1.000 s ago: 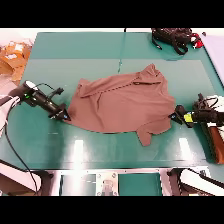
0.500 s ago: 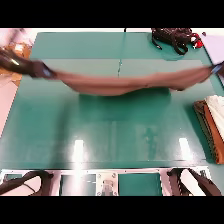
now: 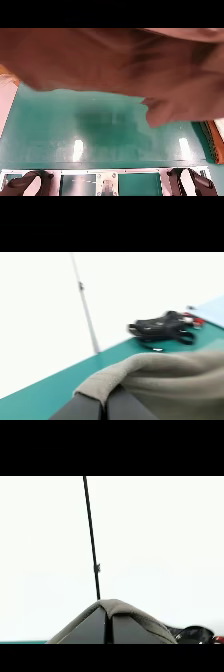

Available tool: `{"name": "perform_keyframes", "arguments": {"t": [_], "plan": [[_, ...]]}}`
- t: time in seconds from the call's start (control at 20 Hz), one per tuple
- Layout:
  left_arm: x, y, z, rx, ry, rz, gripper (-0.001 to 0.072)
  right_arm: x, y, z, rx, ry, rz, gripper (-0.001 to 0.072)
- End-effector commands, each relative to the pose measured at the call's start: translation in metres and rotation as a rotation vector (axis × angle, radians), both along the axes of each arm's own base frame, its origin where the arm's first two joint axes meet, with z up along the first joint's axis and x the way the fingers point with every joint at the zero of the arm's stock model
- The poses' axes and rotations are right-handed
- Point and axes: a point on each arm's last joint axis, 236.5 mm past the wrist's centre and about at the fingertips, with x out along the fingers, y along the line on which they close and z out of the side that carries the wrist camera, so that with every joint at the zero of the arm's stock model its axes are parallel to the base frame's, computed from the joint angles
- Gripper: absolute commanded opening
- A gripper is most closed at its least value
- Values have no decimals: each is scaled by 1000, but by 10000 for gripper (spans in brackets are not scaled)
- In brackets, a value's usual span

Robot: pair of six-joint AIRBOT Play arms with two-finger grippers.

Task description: Fold the shirts.

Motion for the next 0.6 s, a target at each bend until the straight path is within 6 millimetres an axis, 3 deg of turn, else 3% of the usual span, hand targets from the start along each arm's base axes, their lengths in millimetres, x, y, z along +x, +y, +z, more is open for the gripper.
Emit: {"name": "perform_keyframes", "arguments": {"t": [0.0,0.1,0.2,0.4,0.55], "plan": [[6,19,-10,-3,34,93,34,-3,-6,3,2,-19,-29,17],[45,25,-48,-16,162,90,34,35,-16,-36,85,85,20,17],[92,25,-104,-45,335,58,34,80,-27,-95,193,227,75,16],[181,16,-252,-115,701,-58,34,164,-52,-250,371,532,149,17],[235,24,-362,-187,921,-39,34,216,-59,-361,445,715,144,17]]}}
